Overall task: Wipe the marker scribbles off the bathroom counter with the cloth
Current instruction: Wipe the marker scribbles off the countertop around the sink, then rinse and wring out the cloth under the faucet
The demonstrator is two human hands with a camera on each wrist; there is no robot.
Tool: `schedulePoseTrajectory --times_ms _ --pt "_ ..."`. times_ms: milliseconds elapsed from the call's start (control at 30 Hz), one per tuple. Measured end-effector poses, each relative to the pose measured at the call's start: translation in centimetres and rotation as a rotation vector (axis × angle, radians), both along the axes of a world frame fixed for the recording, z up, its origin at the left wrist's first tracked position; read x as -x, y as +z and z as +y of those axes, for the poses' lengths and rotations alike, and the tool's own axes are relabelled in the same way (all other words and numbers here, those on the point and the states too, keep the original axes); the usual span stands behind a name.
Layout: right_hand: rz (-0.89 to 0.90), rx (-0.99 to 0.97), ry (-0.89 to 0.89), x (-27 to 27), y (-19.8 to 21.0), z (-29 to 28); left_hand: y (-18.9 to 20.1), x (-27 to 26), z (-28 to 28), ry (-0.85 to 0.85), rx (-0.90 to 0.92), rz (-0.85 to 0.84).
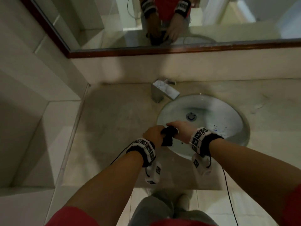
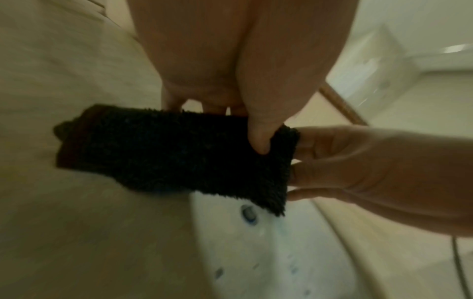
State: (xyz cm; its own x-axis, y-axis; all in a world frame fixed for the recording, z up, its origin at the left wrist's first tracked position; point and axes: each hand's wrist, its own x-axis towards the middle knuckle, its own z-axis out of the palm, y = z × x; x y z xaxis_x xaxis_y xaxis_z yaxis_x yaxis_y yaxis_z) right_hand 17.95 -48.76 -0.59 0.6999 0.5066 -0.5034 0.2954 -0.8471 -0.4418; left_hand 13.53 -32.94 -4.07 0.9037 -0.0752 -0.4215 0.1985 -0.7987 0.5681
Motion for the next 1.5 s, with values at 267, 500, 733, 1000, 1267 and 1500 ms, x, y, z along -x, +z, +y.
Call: schedulePoseTrajectory --times_ms 267,500,733,1000,1267,1500 --pt "-0.041 -0.083 -0.199 -5.4 3.8 -2.5 4.2 -6.0 -1.3 -0.011 0.251 -0.034" --pt "-0.063 -0.116 -0.176 -8.5 4.3 -4.3 5.0 -8.0 -4.5 0.042 0.492 0.088" --pt "0.234 -0.173 0.002 -11.0 2.8 -4.5 3.2 -8.2 -6.3 0.254 0.442 0.202" --pt "0.082 -0.395 -0.328 -18.5 -1.3 -3.1 -0.8 -7.0 -6.4 0.512 0.306 0.222" --pt "0.066 -0.468 -0.282 -21.0 -3.1 0.0 -3.5 -7.3 -5.6 0.574 0.286 0.228" --pt "-0.032 -0.428 -0.211 -21.8 -3.8 0.0 -4.1 -8.7 -5.5 0.571 0.296 0.259"
